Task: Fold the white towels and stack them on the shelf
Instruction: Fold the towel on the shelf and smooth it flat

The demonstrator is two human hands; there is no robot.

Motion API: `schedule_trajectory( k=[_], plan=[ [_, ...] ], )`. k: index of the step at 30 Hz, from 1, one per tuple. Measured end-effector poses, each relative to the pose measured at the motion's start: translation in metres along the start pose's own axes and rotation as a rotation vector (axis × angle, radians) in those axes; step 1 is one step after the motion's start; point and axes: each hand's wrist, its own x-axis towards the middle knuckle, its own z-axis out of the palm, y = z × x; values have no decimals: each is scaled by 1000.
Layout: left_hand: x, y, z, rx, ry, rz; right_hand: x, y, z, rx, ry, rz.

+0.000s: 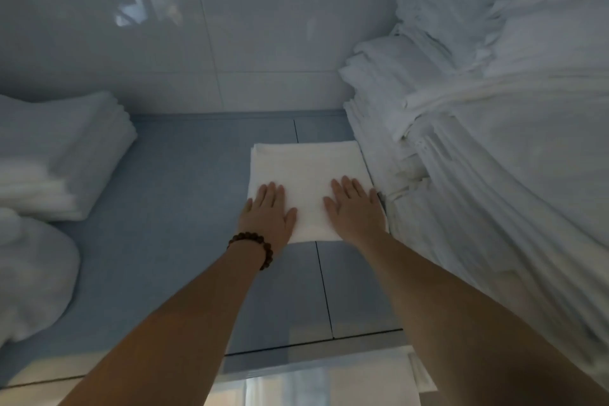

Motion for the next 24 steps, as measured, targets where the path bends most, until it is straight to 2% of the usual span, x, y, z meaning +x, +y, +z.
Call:
schedule_trajectory(
  k=[3, 5, 7, 9, 17, 24],
  plan=[
    [-30, -6, -13, -50, -61, -25, -23, 3, -17, 55, -60, 47],
    [-53, -9, -26, -99, -81, -68, -43, -3, -32, 208, -98, 59],
    [-78, -10, -41, -138, -46, -97, -68, -15, -49, 399, -89, 40],
    [-104, -13, -57, -156, 33, -87, -96, -30, -64, 485, -24, -8],
    [-206, -50, -117, -290, 277, -108, -176, -96, -95, 483, 150, -84],
    [-256, -98, -145, -343, 344, -212, -208, -167, -103, 589, 236, -70]
  ],
)
